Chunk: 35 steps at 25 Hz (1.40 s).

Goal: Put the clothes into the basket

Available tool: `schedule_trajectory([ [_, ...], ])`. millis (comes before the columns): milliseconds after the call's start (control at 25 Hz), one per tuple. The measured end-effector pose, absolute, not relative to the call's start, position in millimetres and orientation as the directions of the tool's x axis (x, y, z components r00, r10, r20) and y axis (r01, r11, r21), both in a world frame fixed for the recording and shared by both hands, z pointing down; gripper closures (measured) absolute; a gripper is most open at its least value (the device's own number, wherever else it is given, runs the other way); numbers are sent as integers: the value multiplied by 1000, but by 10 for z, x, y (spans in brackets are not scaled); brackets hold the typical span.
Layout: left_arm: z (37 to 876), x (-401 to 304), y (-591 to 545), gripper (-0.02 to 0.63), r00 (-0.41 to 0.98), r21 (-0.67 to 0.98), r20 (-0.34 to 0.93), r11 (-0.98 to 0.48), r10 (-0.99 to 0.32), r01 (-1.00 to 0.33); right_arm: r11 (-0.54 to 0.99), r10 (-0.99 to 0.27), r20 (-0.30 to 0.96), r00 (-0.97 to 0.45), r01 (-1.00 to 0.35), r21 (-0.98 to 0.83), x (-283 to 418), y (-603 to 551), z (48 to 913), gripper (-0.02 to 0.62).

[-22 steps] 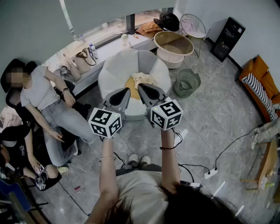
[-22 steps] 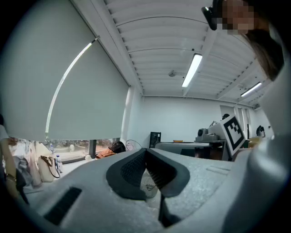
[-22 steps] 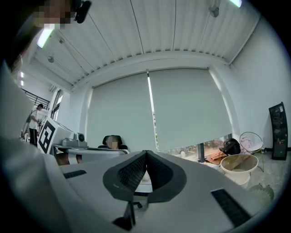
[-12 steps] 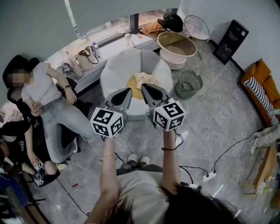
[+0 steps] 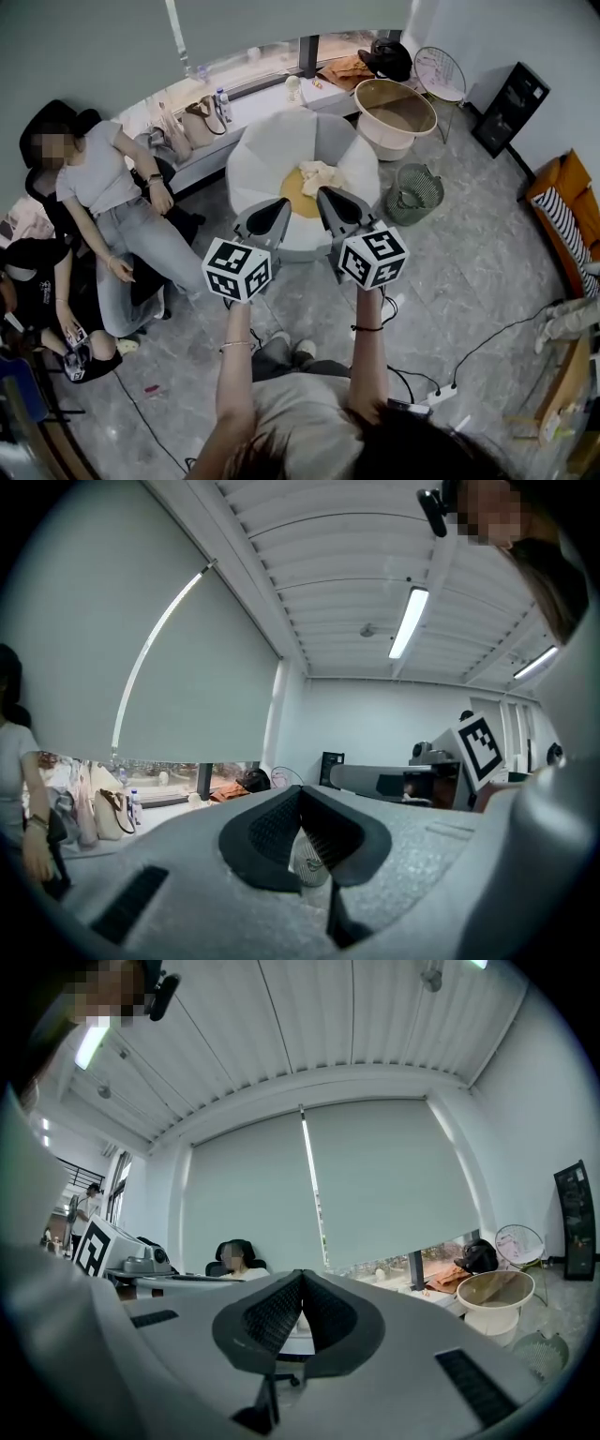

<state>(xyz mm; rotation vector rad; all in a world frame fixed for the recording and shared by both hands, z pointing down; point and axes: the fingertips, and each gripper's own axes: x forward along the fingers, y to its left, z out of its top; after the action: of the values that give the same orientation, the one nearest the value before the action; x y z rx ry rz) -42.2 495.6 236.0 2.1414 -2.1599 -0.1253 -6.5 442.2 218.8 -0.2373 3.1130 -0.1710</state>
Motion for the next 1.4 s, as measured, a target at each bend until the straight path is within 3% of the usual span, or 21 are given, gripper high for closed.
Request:
schedule_trajectory([
  [480,2560,-527,4933,595,-33,160,55,42,-998,-986,970,-131,-30,-991,-121,-211,-153,4329,2303,586],
  [1400,2957,-1574,3542,595,130,236,120,-99,-984,-967,923,-284,102,-954,-300,-242,-1118,3013,2838,586],
])
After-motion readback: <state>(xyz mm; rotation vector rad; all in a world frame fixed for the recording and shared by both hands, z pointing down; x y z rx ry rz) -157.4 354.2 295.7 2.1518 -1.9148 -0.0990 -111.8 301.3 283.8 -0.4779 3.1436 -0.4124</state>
